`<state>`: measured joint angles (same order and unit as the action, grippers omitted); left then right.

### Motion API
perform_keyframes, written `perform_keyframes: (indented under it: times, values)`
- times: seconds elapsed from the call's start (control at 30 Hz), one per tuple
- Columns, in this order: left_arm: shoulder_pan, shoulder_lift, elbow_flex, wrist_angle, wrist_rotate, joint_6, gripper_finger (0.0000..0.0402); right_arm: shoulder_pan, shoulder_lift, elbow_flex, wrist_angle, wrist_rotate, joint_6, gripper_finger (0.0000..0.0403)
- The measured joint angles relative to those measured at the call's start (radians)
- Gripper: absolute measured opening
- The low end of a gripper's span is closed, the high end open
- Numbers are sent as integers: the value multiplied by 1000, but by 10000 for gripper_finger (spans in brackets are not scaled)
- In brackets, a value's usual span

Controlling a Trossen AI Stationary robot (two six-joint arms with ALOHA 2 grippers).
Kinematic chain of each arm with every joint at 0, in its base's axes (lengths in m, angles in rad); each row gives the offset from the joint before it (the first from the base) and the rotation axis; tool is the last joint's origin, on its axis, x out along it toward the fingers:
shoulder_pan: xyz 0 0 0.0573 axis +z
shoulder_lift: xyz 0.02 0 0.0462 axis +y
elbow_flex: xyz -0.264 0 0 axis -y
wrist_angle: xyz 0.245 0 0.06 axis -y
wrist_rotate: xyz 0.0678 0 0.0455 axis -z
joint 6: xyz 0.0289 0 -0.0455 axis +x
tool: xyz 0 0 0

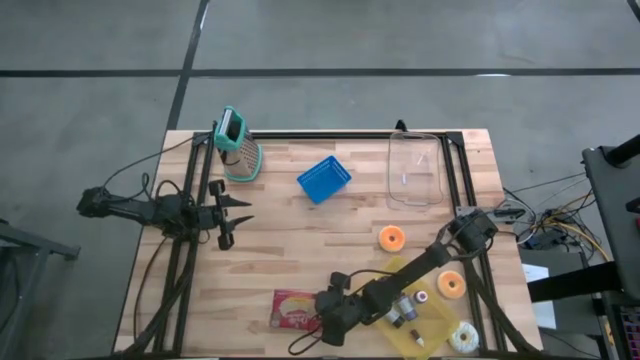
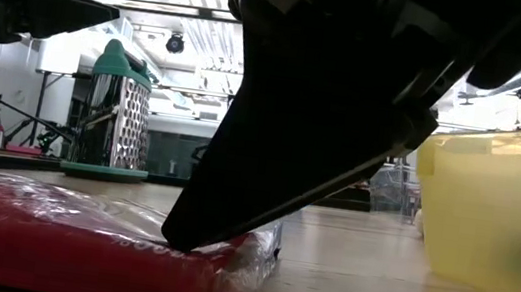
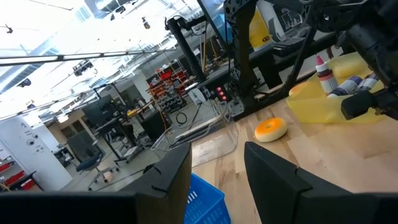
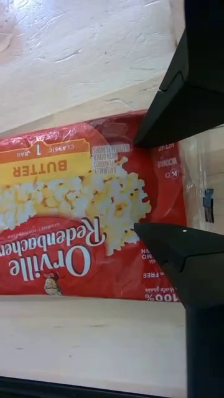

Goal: Pick & Place Food Item
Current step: Put the popcorn butter into the transparent bin

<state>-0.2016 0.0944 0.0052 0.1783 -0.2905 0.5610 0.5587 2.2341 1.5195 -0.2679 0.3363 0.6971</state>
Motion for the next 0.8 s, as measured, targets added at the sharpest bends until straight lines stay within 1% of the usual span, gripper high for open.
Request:
perform_keyframes:
  times: [0.43, 0.57, 0.8]
  values:
    - [0, 0, 0, 0, 0, 0, 152, 0, 0, 3, 10, -3, 2, 203]
    - [0, 0, 0, 0, 0, 0, 152, 0, 2, 41, 5, -16, -14, 203]
    - [0, 0, 0, 0, 1, -13, 152, 0, -2, 125, 6, -15, -90, 203]
